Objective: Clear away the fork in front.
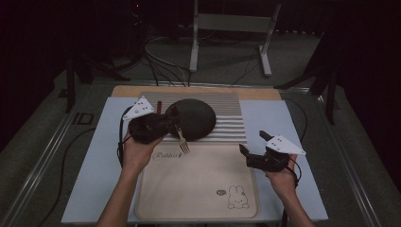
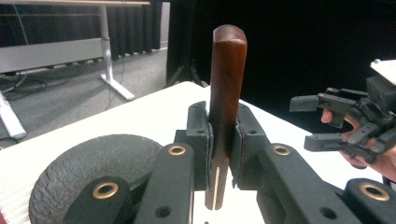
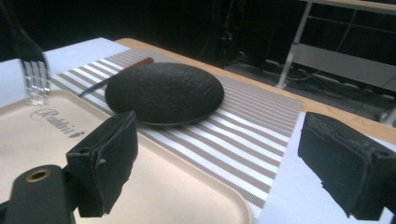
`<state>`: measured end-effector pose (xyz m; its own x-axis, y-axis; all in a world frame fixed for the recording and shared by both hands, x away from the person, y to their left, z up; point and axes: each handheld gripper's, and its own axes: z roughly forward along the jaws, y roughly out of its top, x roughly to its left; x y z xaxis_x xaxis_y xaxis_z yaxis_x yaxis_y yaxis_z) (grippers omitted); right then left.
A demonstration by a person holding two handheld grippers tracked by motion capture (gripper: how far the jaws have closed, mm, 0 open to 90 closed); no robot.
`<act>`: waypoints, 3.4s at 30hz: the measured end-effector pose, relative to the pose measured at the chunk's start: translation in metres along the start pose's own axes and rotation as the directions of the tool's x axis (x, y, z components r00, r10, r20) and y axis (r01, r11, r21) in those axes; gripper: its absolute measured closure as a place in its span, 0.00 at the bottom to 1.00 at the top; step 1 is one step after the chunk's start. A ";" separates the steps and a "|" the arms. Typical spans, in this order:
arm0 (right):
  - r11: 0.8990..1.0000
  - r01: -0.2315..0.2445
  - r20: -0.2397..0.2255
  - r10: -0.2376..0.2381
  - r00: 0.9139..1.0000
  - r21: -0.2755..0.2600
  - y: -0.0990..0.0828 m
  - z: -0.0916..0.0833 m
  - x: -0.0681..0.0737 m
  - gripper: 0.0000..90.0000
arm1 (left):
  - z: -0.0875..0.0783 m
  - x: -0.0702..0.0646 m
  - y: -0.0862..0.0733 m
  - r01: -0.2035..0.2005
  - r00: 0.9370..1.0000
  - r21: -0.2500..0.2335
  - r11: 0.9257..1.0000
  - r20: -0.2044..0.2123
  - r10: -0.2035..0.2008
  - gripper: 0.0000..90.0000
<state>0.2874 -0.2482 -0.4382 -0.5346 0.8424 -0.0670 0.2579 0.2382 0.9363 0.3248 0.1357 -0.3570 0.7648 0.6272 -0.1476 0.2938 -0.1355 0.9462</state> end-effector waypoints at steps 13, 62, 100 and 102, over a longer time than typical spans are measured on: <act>0.999 -0.032 0.065 0.033 0.997 -0.005 -0.015 -0.011 -0.006 0.13 | -0.023 0.013 -0.015 0.041 0.999 0.038 0.998 0.007 -0.041 0.89; 0.999 -0.046 0.093 0.043 0.995 0.029 -0.030 -0.009 -0.007 0.13 | -0.074 0.030 -0.062 0.091 0.995 0.237 0.967 0.010 -0.096 0.89; 0.997 -0.035 0.090 0.029 0.996 0.065 -0.035 -0.004 -0.004 0.13 | -0.033 0.063 -0.135 0.265 0.957 0.368 0.891 0.011 -0.289 0.80; 0.997 -0.038 0.089 0.032 0.996 0.065 -0.035 -0.004 -0.005 0.13 | -0.033 0.063 -0.139 0.274 0.953 0.378 0.884 0.013 -0.301 0.79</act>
<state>0.2780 -0.2627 -0.4693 -0.4522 0.8894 -0.0677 0.3294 0.2371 0.9139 0.3136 0.2193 -0.4884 0.6482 0.6288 -0.4295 0.6863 -0.2382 0.6872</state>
